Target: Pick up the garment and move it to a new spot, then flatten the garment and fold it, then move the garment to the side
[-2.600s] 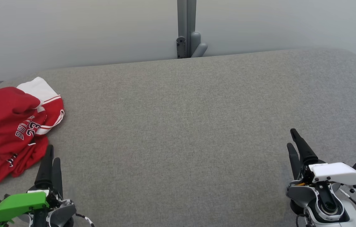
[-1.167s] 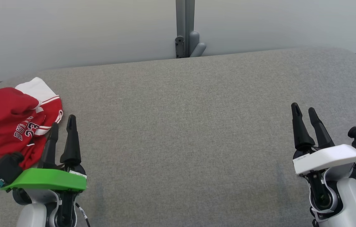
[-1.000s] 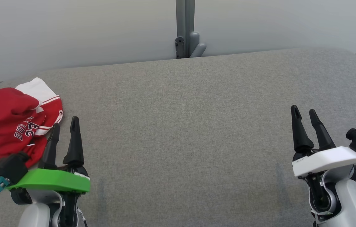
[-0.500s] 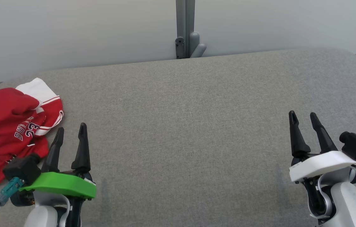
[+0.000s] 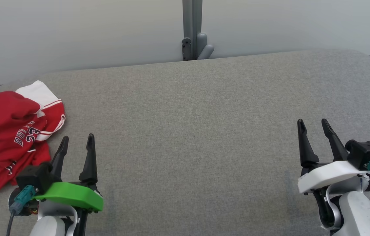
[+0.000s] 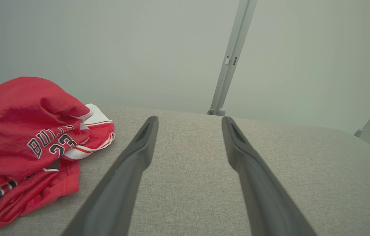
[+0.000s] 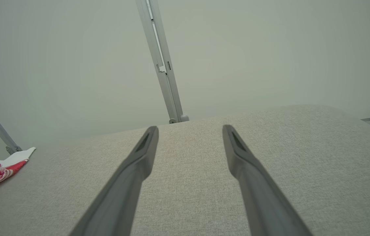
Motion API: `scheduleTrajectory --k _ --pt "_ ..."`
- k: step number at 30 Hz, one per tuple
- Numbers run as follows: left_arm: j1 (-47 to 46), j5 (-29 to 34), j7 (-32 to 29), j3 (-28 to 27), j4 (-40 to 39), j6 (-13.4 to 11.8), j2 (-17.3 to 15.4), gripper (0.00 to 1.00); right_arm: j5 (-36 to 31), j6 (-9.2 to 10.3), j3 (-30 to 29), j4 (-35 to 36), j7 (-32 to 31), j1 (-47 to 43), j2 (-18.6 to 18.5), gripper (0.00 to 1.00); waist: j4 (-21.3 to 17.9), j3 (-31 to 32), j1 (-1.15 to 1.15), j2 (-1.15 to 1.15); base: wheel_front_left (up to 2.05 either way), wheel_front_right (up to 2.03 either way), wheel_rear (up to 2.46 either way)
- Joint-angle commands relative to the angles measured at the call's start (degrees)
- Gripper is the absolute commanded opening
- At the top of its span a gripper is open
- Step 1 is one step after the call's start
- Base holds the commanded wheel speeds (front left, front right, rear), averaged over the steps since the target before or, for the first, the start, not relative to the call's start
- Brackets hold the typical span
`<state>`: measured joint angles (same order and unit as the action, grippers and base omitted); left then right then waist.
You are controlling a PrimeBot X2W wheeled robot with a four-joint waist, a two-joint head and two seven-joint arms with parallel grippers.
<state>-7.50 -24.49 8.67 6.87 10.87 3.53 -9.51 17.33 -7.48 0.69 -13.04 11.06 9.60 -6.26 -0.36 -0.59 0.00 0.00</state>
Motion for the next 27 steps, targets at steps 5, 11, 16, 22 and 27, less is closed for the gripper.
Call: scheduleTrajectory --k 5,11,16,22,27 --pt "-0.1 3.0 0.8 0.7 -0.3 -0.9 -0.9 1.00 -3.7 -0.01 -0.6 -0.2 1.0 0.1 0.2 1.00 0.0 -0.1 0.00 0.00 0.00 0.00 0.00" --pt "-0.2 5.0 1.0 1.3 -0.3 -1.4 -1.1 1.00 -6.8 -0.02 -1.1 -0.6 1.7 -0.1 0.5 1.00 0.1 -0.1 0.00 0.00 0.00 0.00 0.00" --pt "-0.1 6.0 0.7 1.5 -0.3 -1.7 -1.2 1.00 -8.7 -0.02 -1.4 -0.8 2.1 -0.2 0.8 1.00 0.1 -0.2 0.00 0.00 0.00 0.00 0.00" --pt "0.2 7.1 0.5 1.8 -0.4 -1.9 -1.5 1.00 -11.1 -0.02 -1.8 -1.2 2.8 0.0 1.0 1.00 0.0 -0.3 0.00 0.00 0.00 0.00 0.00" --pt "0.4 7.7 0.3 1.9 -0.2 -2.2 -1.4 1.00 -12.8 -0.02 -2.1 -1.7 3.3 -0.1 1.2 1.00 -0.2 -0.3 0.00 0.00 0.00 0.00 0.00"
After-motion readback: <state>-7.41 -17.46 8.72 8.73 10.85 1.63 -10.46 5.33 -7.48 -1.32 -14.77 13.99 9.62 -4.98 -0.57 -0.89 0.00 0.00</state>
